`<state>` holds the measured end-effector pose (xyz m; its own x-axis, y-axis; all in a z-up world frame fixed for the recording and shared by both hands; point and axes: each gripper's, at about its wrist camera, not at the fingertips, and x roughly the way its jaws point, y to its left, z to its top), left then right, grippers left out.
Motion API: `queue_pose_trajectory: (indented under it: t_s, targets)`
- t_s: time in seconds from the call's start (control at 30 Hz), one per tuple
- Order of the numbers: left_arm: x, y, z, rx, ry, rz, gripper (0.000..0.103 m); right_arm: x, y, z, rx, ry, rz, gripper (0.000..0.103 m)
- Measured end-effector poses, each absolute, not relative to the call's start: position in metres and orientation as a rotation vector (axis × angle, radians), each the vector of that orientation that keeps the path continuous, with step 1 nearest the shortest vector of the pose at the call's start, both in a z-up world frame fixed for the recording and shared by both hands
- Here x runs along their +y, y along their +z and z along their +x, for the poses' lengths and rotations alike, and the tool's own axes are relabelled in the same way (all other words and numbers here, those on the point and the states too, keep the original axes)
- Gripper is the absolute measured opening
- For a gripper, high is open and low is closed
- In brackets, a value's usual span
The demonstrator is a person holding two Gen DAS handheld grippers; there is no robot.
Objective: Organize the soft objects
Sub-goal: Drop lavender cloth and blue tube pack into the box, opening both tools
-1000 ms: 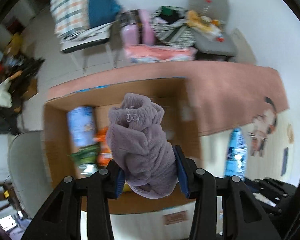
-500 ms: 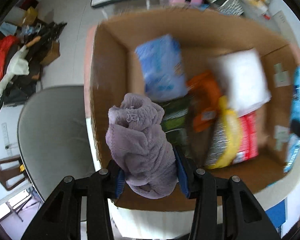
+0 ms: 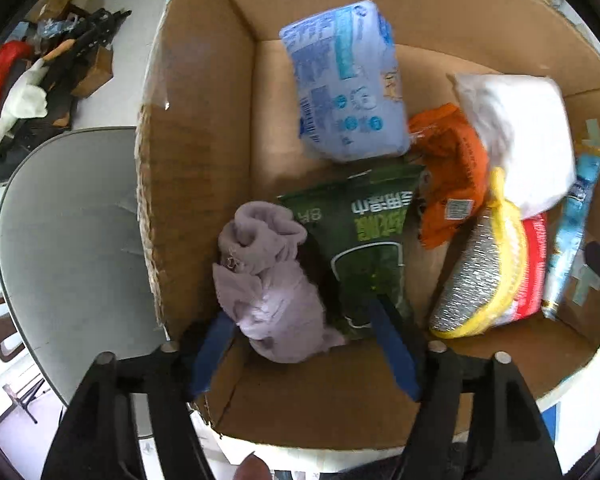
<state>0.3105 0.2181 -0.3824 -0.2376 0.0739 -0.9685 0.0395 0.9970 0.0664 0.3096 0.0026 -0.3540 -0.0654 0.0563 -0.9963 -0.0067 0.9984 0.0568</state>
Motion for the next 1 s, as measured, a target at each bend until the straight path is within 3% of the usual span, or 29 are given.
queue_pose_trajectory:
  t_s: [0.17,0.37,0.5,0.57,0.6,0.63,0.77,1.0]
  targets:
    - [0.214,-0.372,0.309,1.783,0.021,0.067,0.07,0.005,-0.348,0.307,1.627,0.055,0.031,0.059]
    - [0.212,-0.345,0.296,1.706,0.021,0.046,0.07,0.007,-0.339,0.298,1.621,0.055,0.026,0.068]
    - [0.206,-0.328,0.283,1.627,0.026,0.031,0.07,0.009,-0.333,0.284,1.603,0.059,0.03,0.081]
    - [0.198,-0.317,0.275,1.588,0.037,0.032,0.074,0.008,-0.329,0.277,1.589,0.048,0.018,0.087]
    - [0.192,-0.313,0.273,1.57,0.04,0.027,0.091,0.007,-0.326,0.274,1.578,0.042,0.014,0.093]
    - [0.19,-0.31,0.272,1.554,0.043,0.02,0.099,0.005,-0.322,0.27,1.566,0.041,0.019,0.095]
    - [0.187,-0.295,0.264,1.487,0.071,0.011,0.099,0.003,-0.311,0.261,1.54,0.042,0.037,0.103]
    - [0.179,-0.27,0.259,1.429,0.066,-0.007,0.099,0.0,-0.286,0.253,1.484,0.019,0.034,0.103]
